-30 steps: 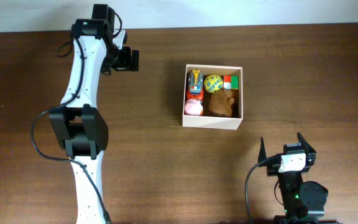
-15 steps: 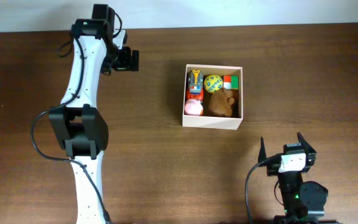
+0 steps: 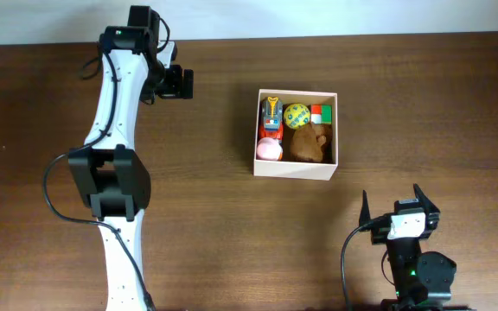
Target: Pack container
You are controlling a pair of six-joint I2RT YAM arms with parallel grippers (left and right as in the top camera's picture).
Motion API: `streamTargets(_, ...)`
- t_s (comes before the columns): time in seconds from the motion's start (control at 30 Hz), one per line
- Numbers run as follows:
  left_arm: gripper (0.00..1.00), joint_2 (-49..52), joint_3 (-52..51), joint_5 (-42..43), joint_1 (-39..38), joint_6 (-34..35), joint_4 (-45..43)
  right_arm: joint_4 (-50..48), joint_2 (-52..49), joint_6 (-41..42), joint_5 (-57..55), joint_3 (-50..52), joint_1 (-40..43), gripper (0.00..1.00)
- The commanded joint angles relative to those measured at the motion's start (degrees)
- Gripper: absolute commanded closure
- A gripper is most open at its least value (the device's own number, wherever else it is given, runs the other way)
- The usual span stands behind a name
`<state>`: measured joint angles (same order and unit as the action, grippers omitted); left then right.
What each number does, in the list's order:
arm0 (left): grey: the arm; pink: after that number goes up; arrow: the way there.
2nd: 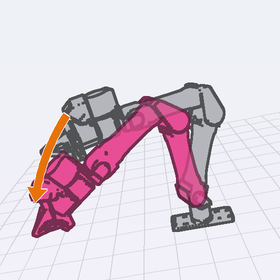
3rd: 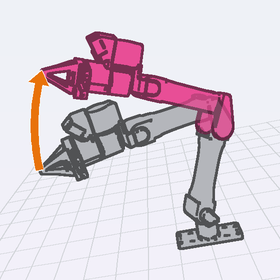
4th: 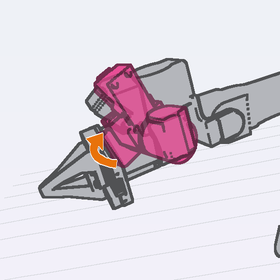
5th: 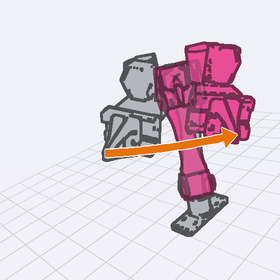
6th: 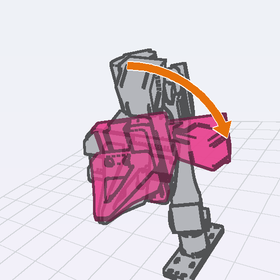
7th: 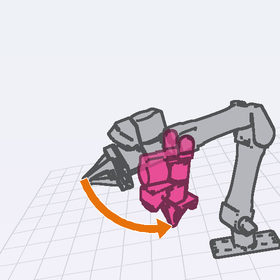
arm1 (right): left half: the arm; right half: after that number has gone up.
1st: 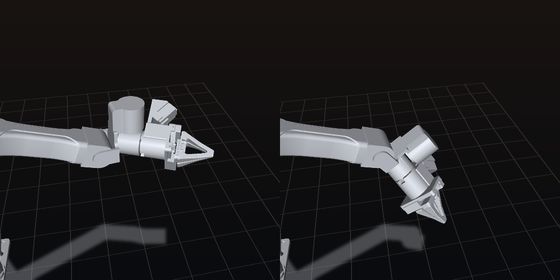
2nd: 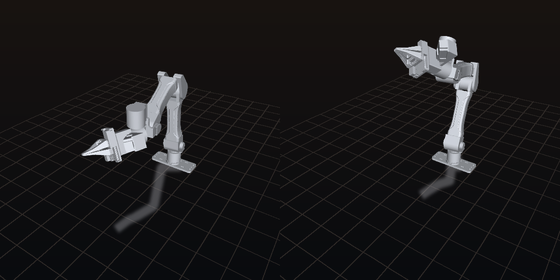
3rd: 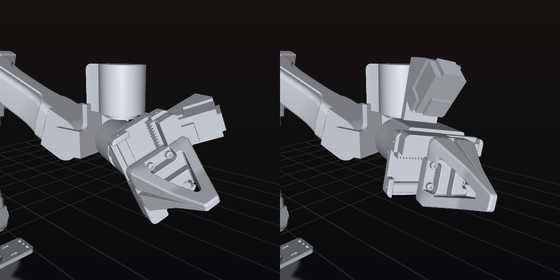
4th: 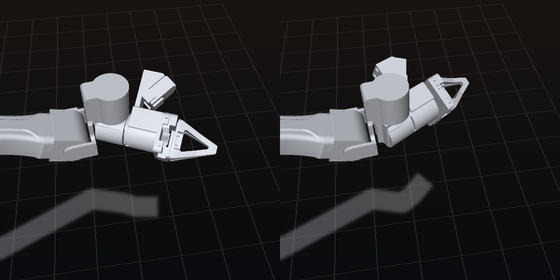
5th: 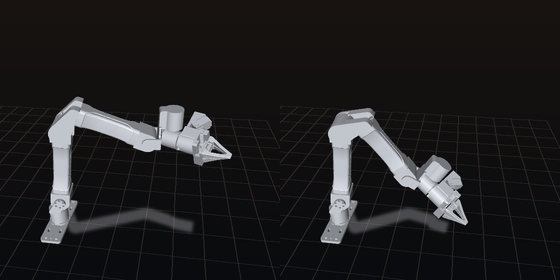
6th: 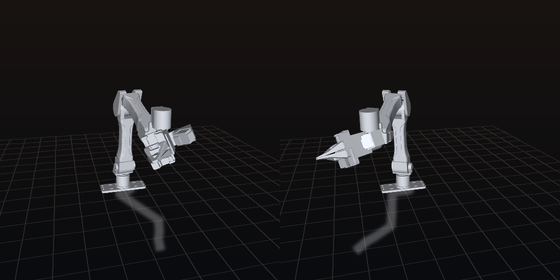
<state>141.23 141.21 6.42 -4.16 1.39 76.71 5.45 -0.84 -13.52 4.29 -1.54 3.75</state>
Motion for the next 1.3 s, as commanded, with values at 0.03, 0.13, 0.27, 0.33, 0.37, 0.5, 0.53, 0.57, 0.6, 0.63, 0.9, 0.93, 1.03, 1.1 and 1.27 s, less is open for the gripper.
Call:
streamTargets(0.03,0.01,-0.9,1.2,0.0,0.0,0.6,0.0,-0.4,0.7,0.2,-0.9,0.7,-0.3,0.01)
streamTargets(0.13,0.01,-0.9,1.2,0.0,0.0,0.6,0.0,-0.3,0.7,0.2,-0.9,0.7,-0.3,0.01)
streamTargets(0.27,0.01,-0.9,1.2,0.0,0.0,0.6,0.0,-0.4,0.7,0.2,-0.9,0.7,-0.3,0.01)
streamTargets(0.33,0.01,-0.9,1.2,0.0,0.0,0.6,0.0,-0.3,0.7,0.2,-0.9,0.7,-0.3,0.01)
streamTargets(0.37,0.01,-0.9,1.2,0.0,0.0,0.6,0.0,-0.3,0.7,0.2,-0.9,0.7,-0.3,0.01)
streamTargets(0.5,0.01,-0.9,1.2,0.0,0.0,0.6,0.0,-0.4,0.7,0.2,-0.9,0.7,-0.3,0.01)
streamTargets(0.53,0.01,-0.9,1.2,0.0,0.0,0.6,0.0,-0.4,0.7,0.2,-0.9,0.7,-0.3,0.01)
streamTargets(0.57,0.01,-0.9,1.2,0.0,0.0,0.6,0.0,-0.3,0.7,0.2,-0.9,0.7,-0.3,0.01)
streamTargets(0.6,0.01,-0.9,1.2,0.0,0.0,0.6,0.0,-0.4,0.7,0.2,-0.9,0.7,-0.3,0.01)
streamTargets(0.63,0.01,-0.9,1.2,0.0,0.0,0.6,0.0,-0.3,0.7,0.2,-0.9,0.7,-0.3,0.01)
streamTargets(0.9,0.01,-0.9,1.2,-0.1,0.0,0.5,0.0,-0.3,0.7,0.2,-0.9,0.7,-0.3,0.01)
streamTargets(0.93,0.01,-0.9,1.2,-0.5,0.0,0.5,0.0,-0.3,0.7,0.2,-0.9,0.7,-0.3,0.01)
streamTargets(1.03,0.01,-0.9,1.2,-2.4,0.1,0.3,-0.5,-0.4,0.7,0.2,-0.9,0.7,-0.3,0.01)
streamTargets(1.1,0.01,-0.9,1.2,-2.4,0.1,0.3,-1.8,-0.3,0.7,0.2,-0.9,0.7,-0.3,0.01)
streamTargets(1.27,0.01,-1.4,1.2,-2.4,1.0,-2.8,-7.3,-0.3,0.7,0.2,-0.9,0.7,-0.3,0.01)
